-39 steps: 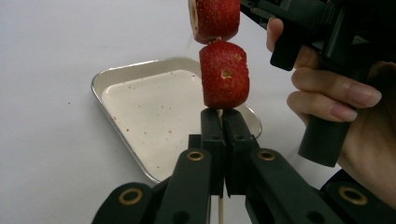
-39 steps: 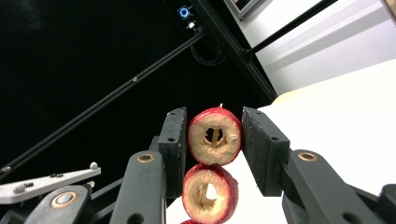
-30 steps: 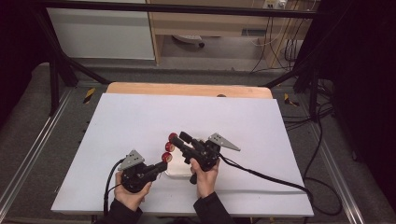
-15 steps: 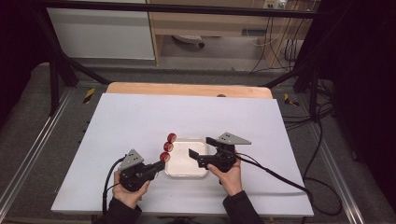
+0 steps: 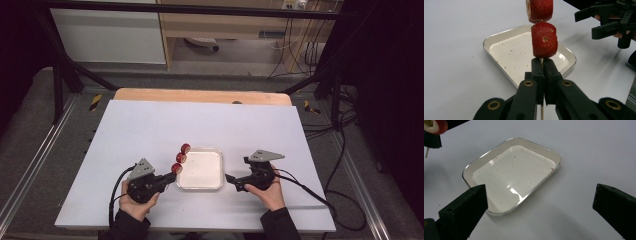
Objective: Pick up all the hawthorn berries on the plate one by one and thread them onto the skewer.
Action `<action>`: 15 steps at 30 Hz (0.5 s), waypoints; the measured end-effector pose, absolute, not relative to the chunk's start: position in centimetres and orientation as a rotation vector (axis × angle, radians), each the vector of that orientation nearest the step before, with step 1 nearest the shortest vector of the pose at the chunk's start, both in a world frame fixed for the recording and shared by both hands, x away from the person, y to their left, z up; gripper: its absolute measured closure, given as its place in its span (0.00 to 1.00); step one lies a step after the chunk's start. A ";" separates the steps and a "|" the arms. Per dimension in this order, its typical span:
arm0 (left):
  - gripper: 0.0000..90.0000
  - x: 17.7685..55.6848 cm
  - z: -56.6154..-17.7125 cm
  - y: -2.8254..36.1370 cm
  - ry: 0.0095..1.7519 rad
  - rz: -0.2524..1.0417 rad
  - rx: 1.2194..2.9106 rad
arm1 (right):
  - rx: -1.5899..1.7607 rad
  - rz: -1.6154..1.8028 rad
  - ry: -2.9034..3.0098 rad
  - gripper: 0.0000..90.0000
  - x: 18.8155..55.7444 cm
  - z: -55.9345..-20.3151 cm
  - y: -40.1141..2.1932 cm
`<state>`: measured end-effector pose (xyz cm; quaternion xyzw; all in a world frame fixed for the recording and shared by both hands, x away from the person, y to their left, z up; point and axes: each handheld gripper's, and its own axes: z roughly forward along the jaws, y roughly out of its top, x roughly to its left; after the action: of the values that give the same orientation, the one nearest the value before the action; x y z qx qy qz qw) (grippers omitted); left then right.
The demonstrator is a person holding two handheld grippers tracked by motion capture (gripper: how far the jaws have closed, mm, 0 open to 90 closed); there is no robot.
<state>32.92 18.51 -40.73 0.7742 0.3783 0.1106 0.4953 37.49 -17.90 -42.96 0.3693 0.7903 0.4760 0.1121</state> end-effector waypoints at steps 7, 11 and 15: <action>0.98 33.8 -39.6 18.7 0.922 0.252 1.892 | 1.133 1.354 2.325 0.01 36.9 -44.5 -21.4; 0.98 34.8 -39.2 18.1 0.923 0.263 1.923 | 1.167 1.318 2.306 0.01 36.6 -44.9 -23.0; 0.98 35.8 -39.0 17.2 0.929 0.262 1.949 | 1.192 1.321 2.286 0.00 36.3 -45.0 -23.9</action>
<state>35.75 17.24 -38.98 0.7936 0.3782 0.1067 0.4645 36.27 -23.88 -45.04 0.4084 0.7833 0.4525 0.1222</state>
